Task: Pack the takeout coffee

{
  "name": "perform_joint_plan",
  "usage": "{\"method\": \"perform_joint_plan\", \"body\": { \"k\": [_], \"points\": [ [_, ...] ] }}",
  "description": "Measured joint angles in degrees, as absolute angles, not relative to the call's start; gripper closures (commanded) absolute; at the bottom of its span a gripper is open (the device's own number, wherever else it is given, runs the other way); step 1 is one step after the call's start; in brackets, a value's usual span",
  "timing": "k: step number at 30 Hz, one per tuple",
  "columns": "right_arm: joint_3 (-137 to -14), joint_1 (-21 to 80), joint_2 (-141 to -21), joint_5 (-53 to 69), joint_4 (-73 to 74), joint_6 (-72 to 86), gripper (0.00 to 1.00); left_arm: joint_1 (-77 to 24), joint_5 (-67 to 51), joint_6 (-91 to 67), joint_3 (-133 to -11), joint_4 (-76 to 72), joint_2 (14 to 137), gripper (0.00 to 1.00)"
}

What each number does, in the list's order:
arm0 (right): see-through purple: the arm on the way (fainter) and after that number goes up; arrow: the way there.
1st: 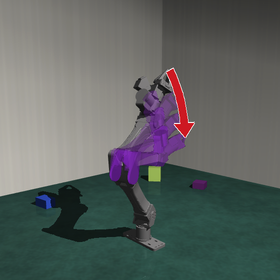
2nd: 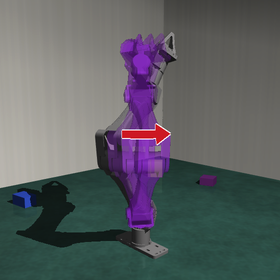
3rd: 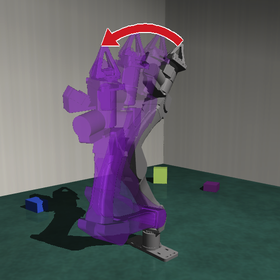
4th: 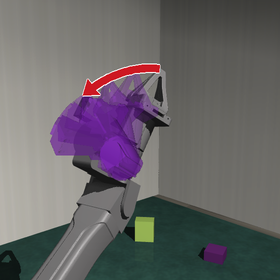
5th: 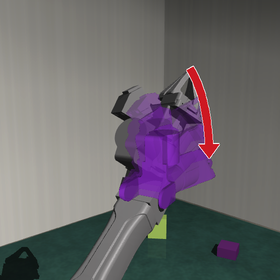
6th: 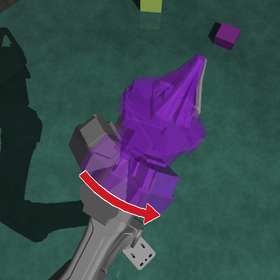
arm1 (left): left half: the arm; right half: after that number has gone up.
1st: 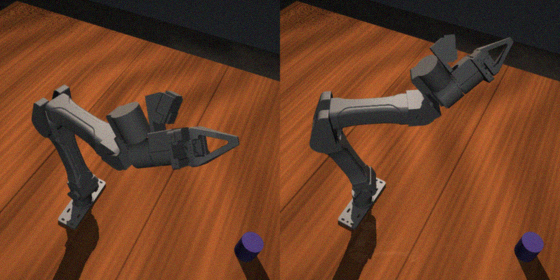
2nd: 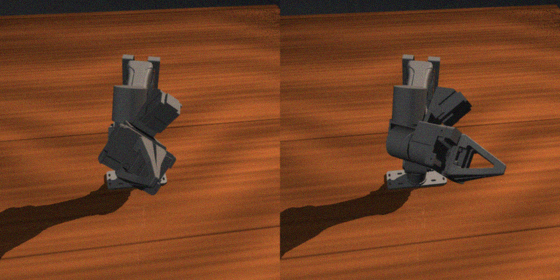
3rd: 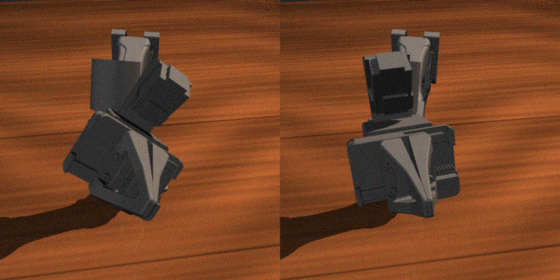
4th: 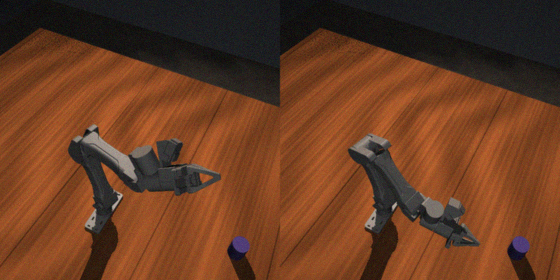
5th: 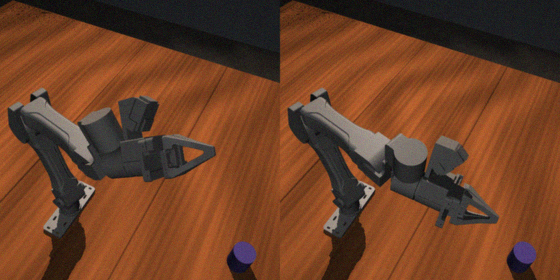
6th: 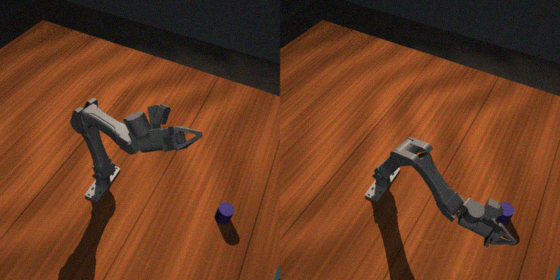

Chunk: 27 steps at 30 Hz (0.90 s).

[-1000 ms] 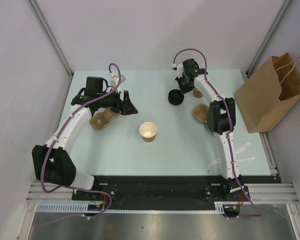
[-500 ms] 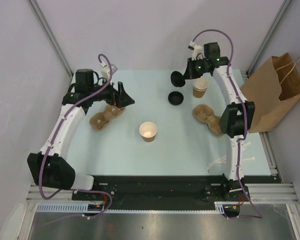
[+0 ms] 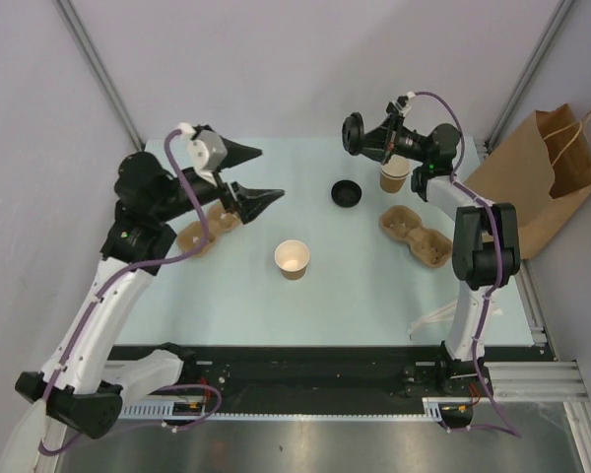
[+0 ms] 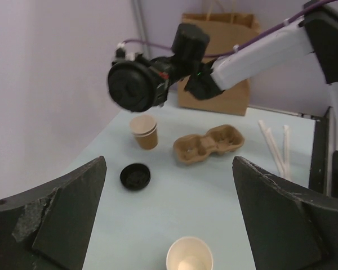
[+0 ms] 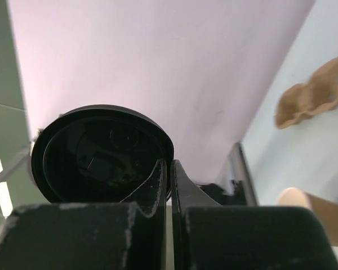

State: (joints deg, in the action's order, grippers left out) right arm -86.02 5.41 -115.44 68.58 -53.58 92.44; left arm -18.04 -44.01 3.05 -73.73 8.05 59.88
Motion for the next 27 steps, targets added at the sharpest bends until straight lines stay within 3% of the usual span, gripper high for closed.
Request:
{"method": "perform_joint_plan", "body": {
  "k": [7,10,18,27],
  "points": [
    [-80.3,8.4,-113.1,64.9,-69.1,109.6,1.00,-33.7,-36.6,8.9,-73.6,2.3,65.0,0.07],
    [-80.1,10.1,-111.1,65.7,-71.3,112.0,1.00,-36.9,-33.6,12.4,-72.6,-0.2,65.6,0.14],
    [-80.0,20.8,-104.7,74.3,-73.9,114.0,1.00,-37.3,-30.0,11.0,-69.3,-5.5,64.7,0.38],
    [-79.9,22.3,-104.0,72.8,-74.5,114.5,1.00,-37.5,-28.6,6.6,-62.7,-8.9,57.0,0.43]
  ]
}}
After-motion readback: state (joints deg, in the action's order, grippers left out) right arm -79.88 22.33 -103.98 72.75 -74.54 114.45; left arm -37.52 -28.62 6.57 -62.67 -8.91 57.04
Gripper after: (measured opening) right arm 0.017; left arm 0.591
